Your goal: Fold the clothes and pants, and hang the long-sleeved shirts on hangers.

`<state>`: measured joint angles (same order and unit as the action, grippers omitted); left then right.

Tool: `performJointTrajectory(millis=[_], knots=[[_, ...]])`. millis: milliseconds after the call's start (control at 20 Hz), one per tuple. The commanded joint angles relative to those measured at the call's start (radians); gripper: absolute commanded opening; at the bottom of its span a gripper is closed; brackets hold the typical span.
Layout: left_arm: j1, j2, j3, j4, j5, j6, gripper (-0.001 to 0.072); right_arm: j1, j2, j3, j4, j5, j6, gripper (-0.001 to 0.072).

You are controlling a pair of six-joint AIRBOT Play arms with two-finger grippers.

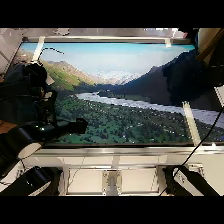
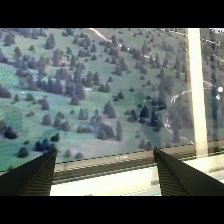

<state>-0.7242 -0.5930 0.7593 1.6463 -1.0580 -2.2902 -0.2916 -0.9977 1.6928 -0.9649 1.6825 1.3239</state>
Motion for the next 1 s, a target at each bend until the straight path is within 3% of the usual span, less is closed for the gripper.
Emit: performJointTrajectory(millis=[0,200,400,550,750,950], knots=[[0.001,0.0,0.001,0.004,0.0,0.0,0.0706,0.001,0.001,0.001,0.0,0.0,0.0,0.0024],[0.001,0.0,0.001,0.063,0.0,0.001,0.0706,0.001,0.001,0.001,0.0,0.0,0.0,0.0024],[0.022,0.0,0.001,0.371,0.0,0.0,0.0706,0.001,0.001,0.001,0.0,0.0,0.0,0.0024],[0.149,0.0,0.002,0.532,-0.019,0.003,0.0705,0.001,0.001,0.001,0.0,0.0,0.0,0.0024],[0.465,-0.001,0.002,0.549,-0.129,0.217,0.0705,0.001,-0.003,0.001,0.003,-0.066,0.0,0.0024],[0.794,-0.091,0.038,0.494,-0.134,0.385,0.0705,0.001,-0.03,0.001,0.01,-0.188,0.001,0.0025]])
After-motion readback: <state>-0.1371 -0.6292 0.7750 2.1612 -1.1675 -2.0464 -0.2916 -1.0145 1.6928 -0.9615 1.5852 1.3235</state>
